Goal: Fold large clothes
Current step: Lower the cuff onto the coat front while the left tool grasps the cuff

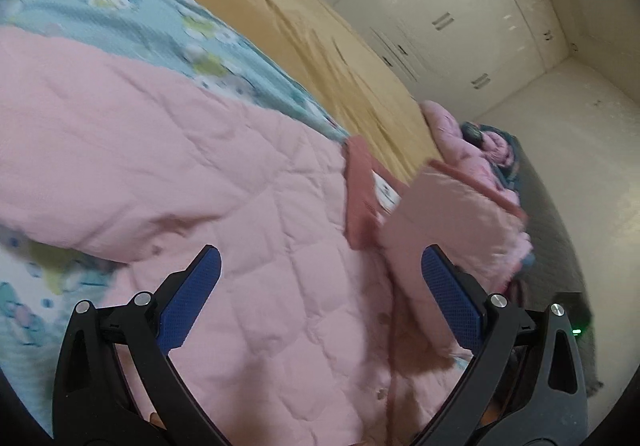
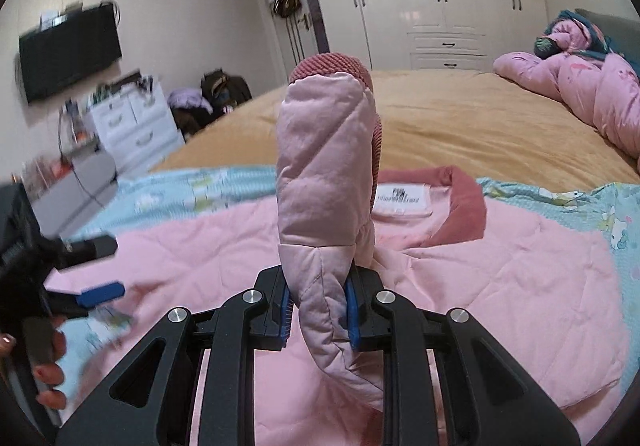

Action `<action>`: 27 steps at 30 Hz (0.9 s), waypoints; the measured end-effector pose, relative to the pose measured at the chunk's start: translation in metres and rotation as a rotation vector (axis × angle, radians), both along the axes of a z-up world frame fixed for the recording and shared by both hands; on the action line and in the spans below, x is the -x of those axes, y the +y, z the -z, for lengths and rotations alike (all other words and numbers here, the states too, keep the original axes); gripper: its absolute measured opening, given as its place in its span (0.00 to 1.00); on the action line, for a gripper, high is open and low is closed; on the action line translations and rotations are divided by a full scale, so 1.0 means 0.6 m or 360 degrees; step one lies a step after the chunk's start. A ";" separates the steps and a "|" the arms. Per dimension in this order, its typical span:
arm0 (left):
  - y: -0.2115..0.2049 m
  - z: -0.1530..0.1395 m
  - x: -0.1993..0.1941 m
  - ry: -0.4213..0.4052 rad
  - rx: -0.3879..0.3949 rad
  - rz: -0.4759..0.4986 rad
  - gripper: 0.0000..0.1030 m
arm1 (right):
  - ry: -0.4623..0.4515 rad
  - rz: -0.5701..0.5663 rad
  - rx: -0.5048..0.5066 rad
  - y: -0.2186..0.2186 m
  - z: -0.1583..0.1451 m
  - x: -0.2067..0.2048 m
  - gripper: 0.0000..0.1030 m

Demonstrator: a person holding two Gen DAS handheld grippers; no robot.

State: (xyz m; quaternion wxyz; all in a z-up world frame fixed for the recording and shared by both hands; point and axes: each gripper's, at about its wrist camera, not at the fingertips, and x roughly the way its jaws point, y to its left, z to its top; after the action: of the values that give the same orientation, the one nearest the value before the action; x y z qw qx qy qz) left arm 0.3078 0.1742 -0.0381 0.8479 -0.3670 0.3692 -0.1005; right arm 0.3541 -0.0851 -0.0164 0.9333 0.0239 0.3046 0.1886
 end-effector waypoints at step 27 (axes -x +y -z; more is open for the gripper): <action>-0.130 0.062 -0.012 -0.0016 -0.0229 0.0360 0.11 | 0.0312 -0.0138 -0.0209 -0.118 0.009 0.095 0.83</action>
State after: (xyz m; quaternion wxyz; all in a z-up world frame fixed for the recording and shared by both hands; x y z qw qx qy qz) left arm 0.3147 0.0965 -0.0754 0.8571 -0.2608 0.4102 -0.1707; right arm 0.2971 -0.1561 -0.0220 0.8864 0.0901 0.3823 0.2450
